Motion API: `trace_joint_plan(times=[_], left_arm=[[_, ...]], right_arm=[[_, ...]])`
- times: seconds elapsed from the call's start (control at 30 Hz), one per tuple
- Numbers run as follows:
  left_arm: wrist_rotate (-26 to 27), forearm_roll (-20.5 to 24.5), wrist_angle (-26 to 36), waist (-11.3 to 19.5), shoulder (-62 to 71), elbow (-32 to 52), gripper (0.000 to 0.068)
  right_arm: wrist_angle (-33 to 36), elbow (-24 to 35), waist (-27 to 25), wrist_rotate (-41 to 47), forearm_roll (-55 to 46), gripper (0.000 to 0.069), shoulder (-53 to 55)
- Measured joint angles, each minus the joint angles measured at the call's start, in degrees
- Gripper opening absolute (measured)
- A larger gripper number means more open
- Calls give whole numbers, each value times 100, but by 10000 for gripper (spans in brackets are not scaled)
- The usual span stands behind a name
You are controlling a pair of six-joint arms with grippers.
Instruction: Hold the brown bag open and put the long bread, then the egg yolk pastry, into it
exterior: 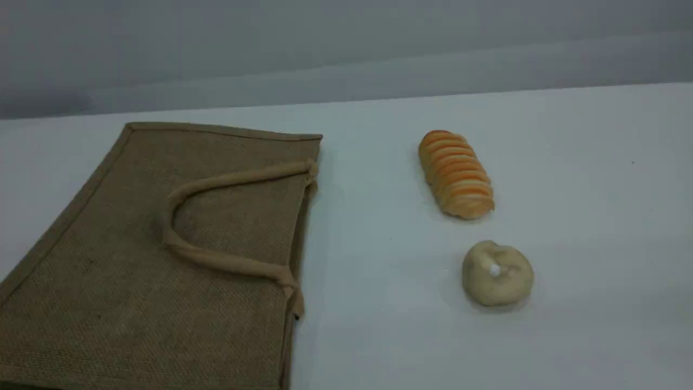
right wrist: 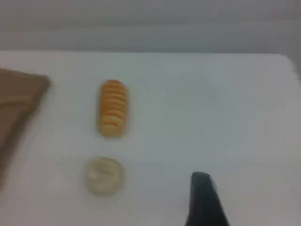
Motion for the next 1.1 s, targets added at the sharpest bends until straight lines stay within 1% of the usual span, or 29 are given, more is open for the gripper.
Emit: trace_joint_plan(times=[0.1,0.23,0.33,0.4,0.5,0.63,0.8,0.87,1.0,1.1], left_arm=[[0,-149,-389,0,944,-370,452],[0,-114,-723,0,2288,-774,452],[-30,-130,-989,0,3252,-1084,452],[-148,-166,-1049,0,3849,-1271,452],[-222,-355,-1157,0,4687,-1513,452],[-204,-672,-1494,0,5664,-1662,452],[73,-1266,-1927,0,6750,-1775,452],[182,-1427,-2023,0,7139,-1853,452],[182,-1455,-2254,0,7889,-2017,452],[149,-1455,-2446,0,8375,-2188,452]], right_arm=[[-689,0,0,-424,526,386,764],[-1655,0,0,-1060,1129,386,1938],[-2350,0,0,-1353,1646,386,2843],[-2658,-12,0,-1643,1994,386,3480],[-2798,-170,0,-2221,2568,386,4357],[-2631,-512,0,-2971,3316,386,5402],[-2648,-967,0,-3798,4208,386,6420],[-2648,-1087,0,-4091,4562,386,6728],[-2629,-1257,0,-4682,5212,386,7254],[-2543,-1269,0,-5105,5723,386,7525]])
